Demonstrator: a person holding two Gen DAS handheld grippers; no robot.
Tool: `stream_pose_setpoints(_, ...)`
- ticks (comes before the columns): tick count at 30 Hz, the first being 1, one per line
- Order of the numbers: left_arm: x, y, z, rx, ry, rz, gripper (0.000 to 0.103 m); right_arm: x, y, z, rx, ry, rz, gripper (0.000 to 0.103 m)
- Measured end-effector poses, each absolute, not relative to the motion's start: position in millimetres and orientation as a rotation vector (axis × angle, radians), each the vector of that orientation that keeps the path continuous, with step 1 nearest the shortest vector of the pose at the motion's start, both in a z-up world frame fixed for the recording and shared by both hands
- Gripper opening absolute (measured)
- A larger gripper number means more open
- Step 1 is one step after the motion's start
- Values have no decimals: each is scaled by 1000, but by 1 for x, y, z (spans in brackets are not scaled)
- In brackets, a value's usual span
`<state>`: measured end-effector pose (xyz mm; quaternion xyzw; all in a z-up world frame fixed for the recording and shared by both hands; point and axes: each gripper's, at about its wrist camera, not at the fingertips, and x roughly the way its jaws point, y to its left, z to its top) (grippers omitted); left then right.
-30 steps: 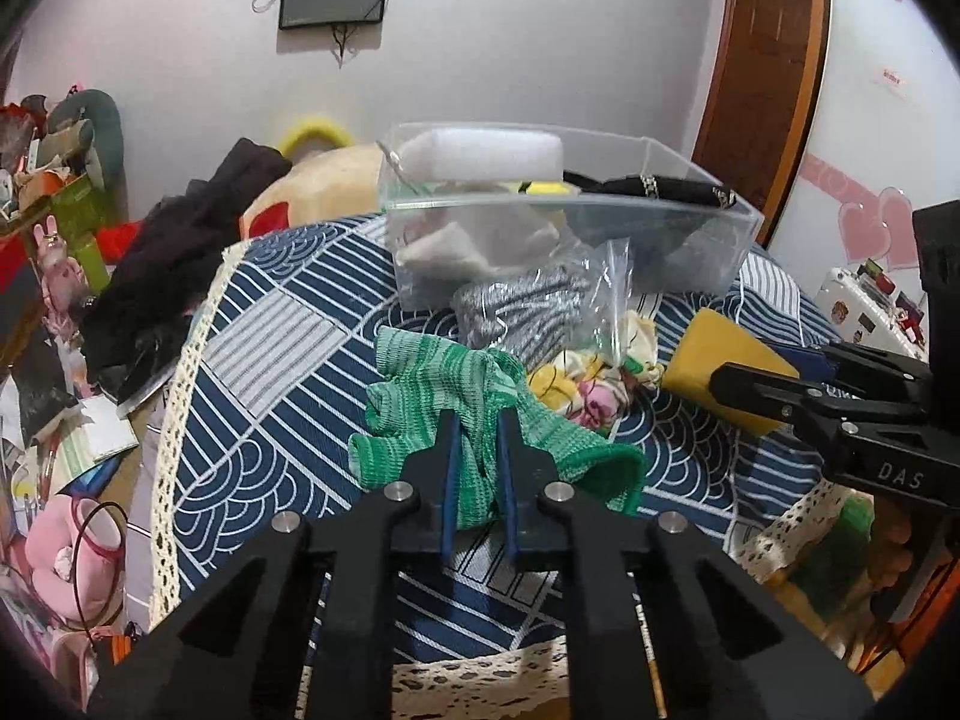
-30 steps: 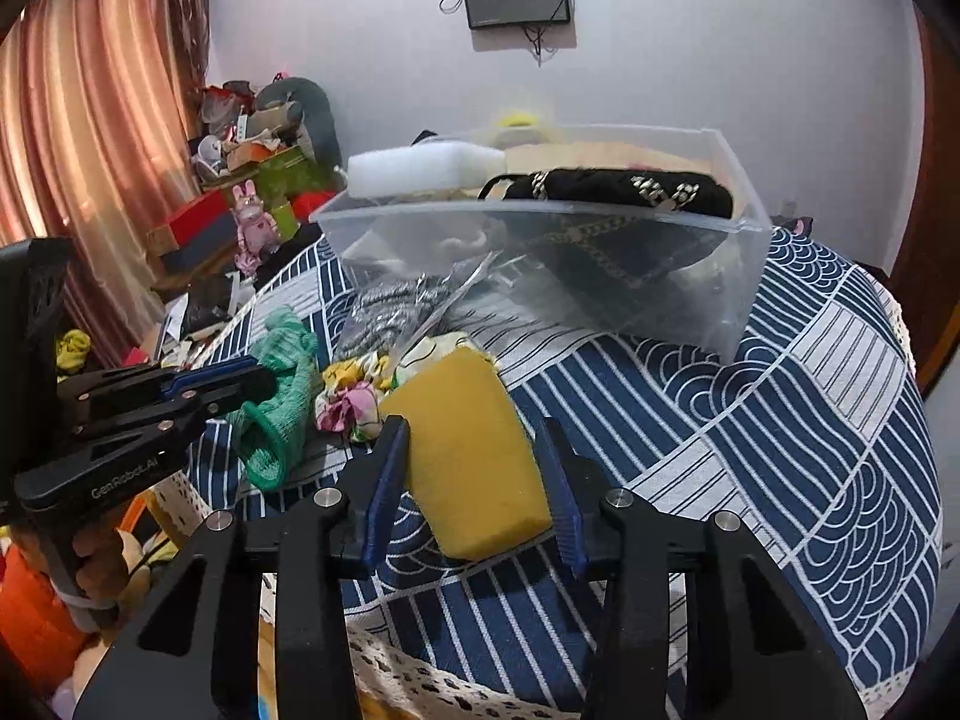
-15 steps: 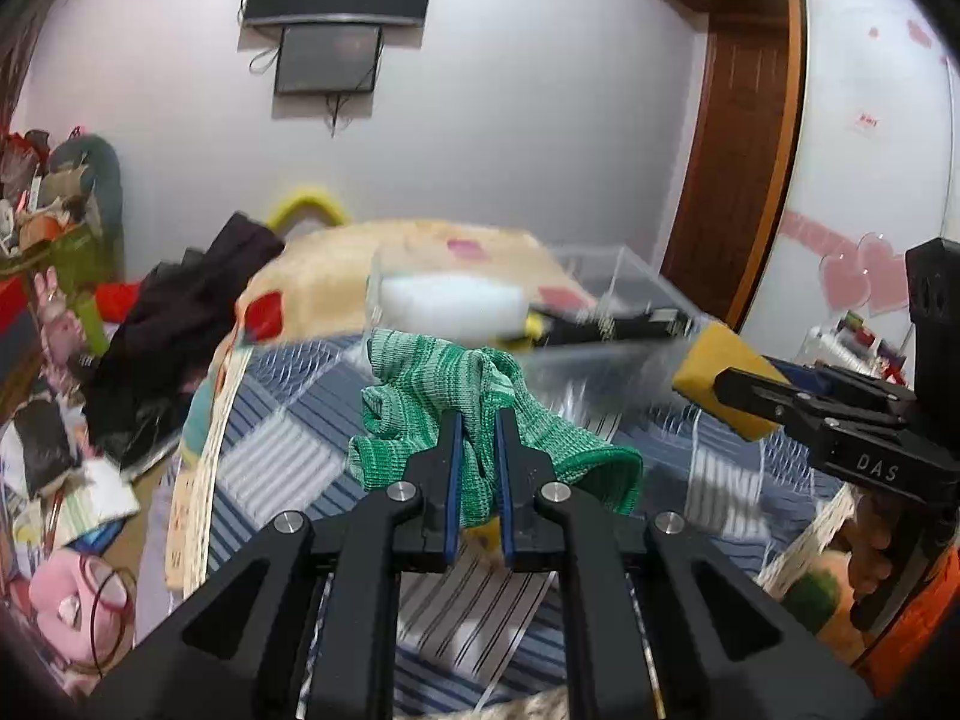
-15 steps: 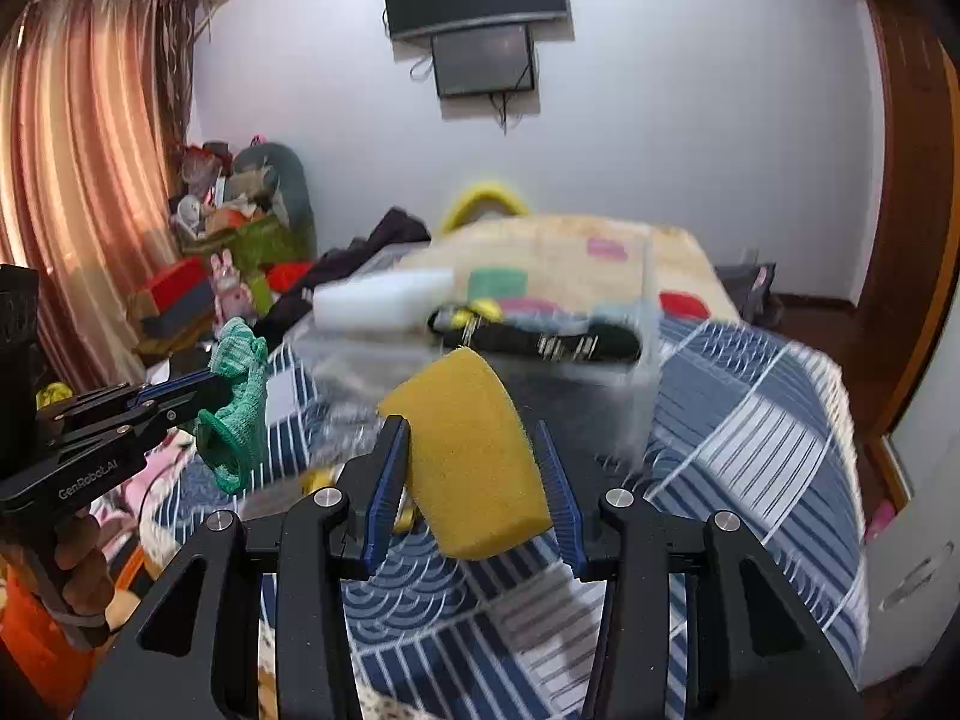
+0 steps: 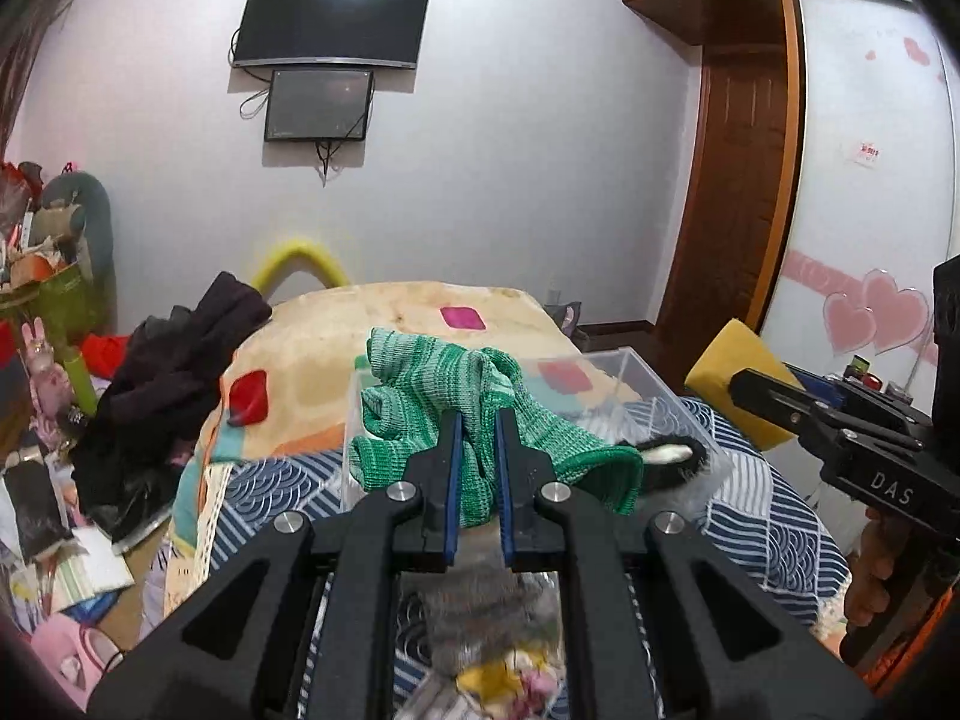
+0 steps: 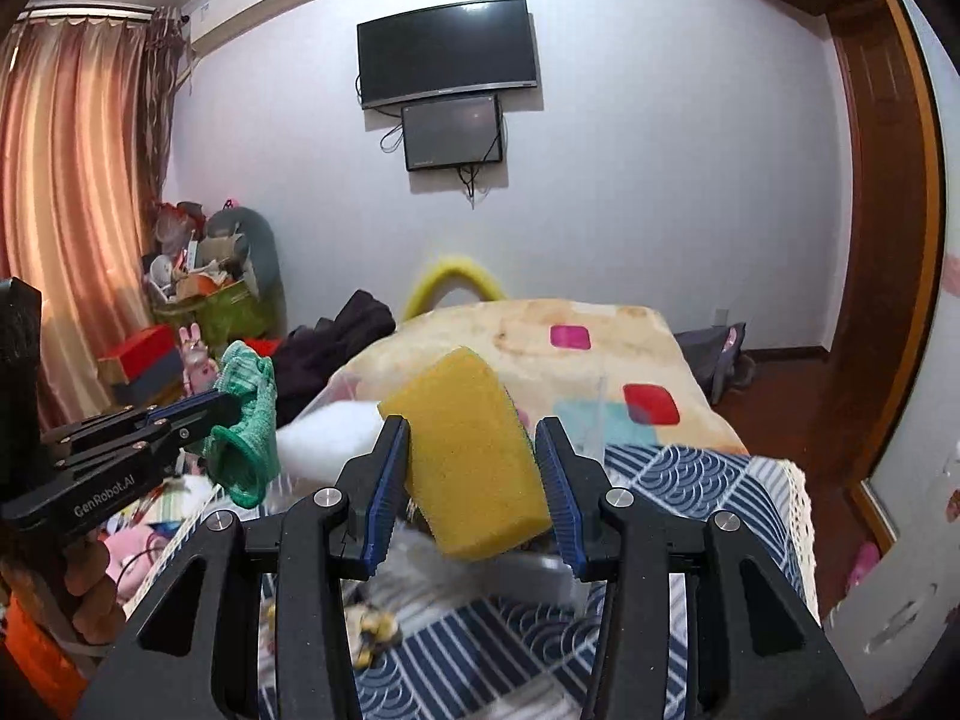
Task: Organize soft objects
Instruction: 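Carry the glove and sponge into the box and open both tools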
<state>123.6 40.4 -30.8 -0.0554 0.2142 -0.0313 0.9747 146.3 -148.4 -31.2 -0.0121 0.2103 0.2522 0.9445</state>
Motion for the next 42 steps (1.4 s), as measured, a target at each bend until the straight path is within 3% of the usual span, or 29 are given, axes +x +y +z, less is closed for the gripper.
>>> stream_pose_setpoints(16,198,46,-67,-144,548,-33,10,199,-125,-68,-39,556,486,40)
stream_pose_setpoints(21,202,40,-72,-120,569,-35,36,206,-120,-80,-67,609,474,43)
stream_pose_setpoints(24,200,40,-71,-129,565,-41,47,205,-121,-81,-75,623,470,43)
stream_pose_setpoints(28,197,41,-67,-138,564,-50,50,204,-126,-75,-65,624,482,49)
stream_pose_setpoints(32,189,42,-58,-145,546,-62,55,199,-129,-66,-54,600,483,67)
stream_pose_setpoints(40,153,40,-28,-136,468,-88,71,178,-136,-37,-47,490,490,75)
stream_pose_setpoints(42,143,39,-24,-125,457,-84,81,171,-137,-32,-42,470,501,76)
